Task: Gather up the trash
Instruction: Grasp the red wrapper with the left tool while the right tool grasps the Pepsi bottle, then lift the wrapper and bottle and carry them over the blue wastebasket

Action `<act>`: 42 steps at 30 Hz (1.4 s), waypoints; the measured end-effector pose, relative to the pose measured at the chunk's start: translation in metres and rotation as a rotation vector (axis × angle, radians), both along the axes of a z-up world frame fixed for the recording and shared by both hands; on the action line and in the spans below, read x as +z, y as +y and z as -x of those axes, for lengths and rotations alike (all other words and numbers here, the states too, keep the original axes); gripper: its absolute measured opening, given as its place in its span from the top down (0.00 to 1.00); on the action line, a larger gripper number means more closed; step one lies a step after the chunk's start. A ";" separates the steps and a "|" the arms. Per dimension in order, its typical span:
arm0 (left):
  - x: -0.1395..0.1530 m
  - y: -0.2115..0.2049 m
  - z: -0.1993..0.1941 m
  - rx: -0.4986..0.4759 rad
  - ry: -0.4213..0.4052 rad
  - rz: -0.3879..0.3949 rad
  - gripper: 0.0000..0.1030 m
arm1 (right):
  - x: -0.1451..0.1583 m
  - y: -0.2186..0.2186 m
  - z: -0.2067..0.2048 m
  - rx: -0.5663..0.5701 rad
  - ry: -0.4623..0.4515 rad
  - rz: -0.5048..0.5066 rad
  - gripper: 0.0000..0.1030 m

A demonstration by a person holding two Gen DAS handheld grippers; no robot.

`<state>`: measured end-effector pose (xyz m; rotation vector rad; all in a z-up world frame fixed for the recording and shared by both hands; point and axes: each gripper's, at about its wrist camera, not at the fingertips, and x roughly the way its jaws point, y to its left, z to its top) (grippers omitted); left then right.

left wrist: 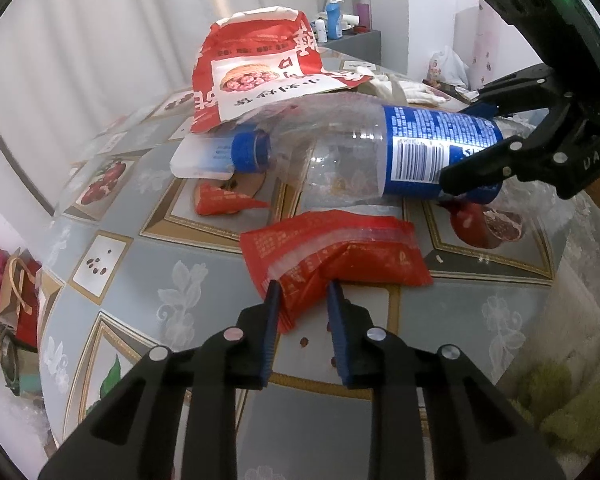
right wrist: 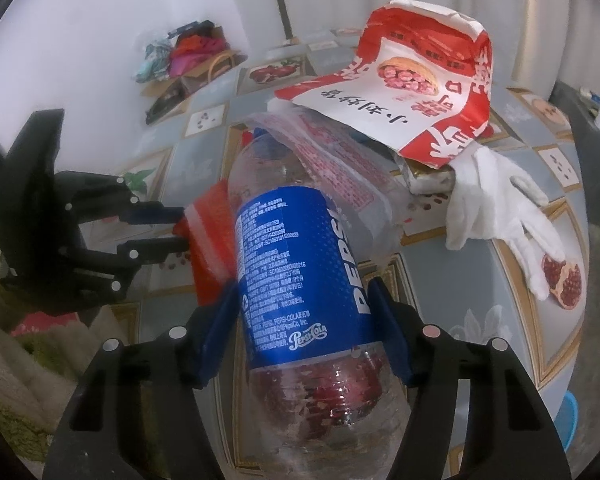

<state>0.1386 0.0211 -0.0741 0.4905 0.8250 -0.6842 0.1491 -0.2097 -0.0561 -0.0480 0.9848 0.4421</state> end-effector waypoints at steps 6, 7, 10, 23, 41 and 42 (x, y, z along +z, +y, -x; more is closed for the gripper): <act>0.001 0.007 0.004 0.016 0.002 0.006 0.79 | 0.001 0.001 0.003 -0.009 -0.002 0.004 0.41; 0.001 0.008 0.004 0.020 0.002 0.006 0.79 | 0.001 0.001 0.003 -0.012 -0.003 0.003 0.41; 0.002 0.011 0.006 0.032 0.003 0.007 0.79 | 0.000 0.001 0.005 -0.016 -0.004 0.001 0.41; 0.011 0.025 0.016 0.073 -0.012 0.022 0.79 | 0.001 0.000 0.012 -0.018 -0.015 -0.004 0.42; 0.051 0.040 0.040 0.097 -0.091 0.101 0.80 | 0.026 0.005 0.046 -0.022 -0.097 -0.033 0.44; 0.054 0.041 0.042 0.096 -0.098 0.106 0.80 | 0.027 0.006 0.047 -0.023 -0.102 -0.034 0.44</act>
